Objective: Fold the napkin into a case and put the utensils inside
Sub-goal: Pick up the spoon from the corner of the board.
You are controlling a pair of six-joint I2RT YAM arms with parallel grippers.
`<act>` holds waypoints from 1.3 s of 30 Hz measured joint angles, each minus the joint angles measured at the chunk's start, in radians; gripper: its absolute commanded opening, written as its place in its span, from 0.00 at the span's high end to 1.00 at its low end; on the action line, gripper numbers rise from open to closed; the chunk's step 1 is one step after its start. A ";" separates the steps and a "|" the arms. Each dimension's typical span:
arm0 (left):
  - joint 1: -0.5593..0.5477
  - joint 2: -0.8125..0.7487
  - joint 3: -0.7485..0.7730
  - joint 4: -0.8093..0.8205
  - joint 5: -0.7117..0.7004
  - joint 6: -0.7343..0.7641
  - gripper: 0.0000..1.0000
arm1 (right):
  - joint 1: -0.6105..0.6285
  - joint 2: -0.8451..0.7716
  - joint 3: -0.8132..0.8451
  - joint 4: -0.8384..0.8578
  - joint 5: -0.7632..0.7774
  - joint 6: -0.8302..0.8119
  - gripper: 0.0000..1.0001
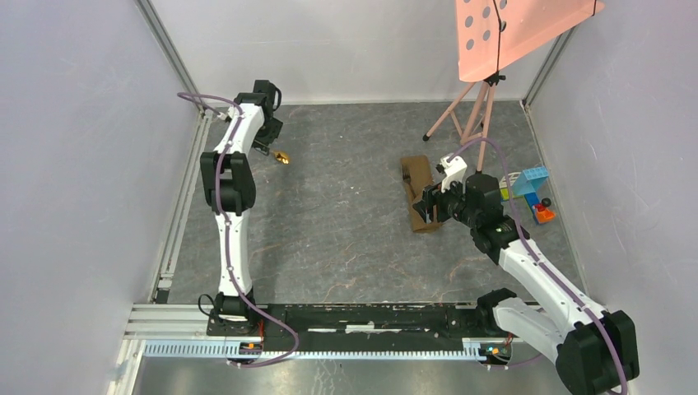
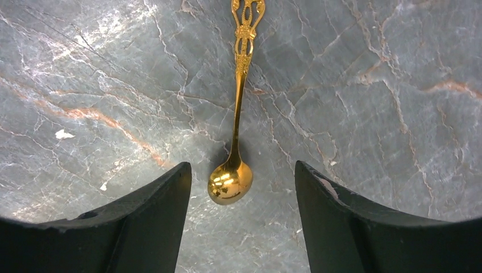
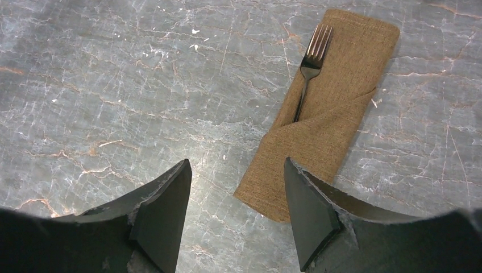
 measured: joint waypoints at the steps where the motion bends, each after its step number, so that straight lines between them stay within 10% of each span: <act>1: 0.003 0.020 0.028 -0.014 0.003 -0.005 0.30 | 0.000 0.000 -0.003 0.000 0.000 0.000 0.33; 12: 0.012 0.122 0.086 -0.093 0.081 -0.061 0.60 | 0.000 -0.017 -0.017 -0.005 0.004 0.002 0.33; 18: 0.023 0.122 0.092 -0.087 0.105 -0.063 0.97 | 0.000 -0.036 -0.017 -0.005 0.004 0.007 0.33; 26: 0.035 -0.011 -0.127 0.043 0.239 0.004 0.98 | 0.000 -0.034 -0.035 0.020 -0.010 -0.008 0.33; 39: -0.098 -0.809 -0.883 0.513 0.797 -0.176 0.98 | 0.274 -0.041 -0.204 0.437 -0.040 -0.134 0.27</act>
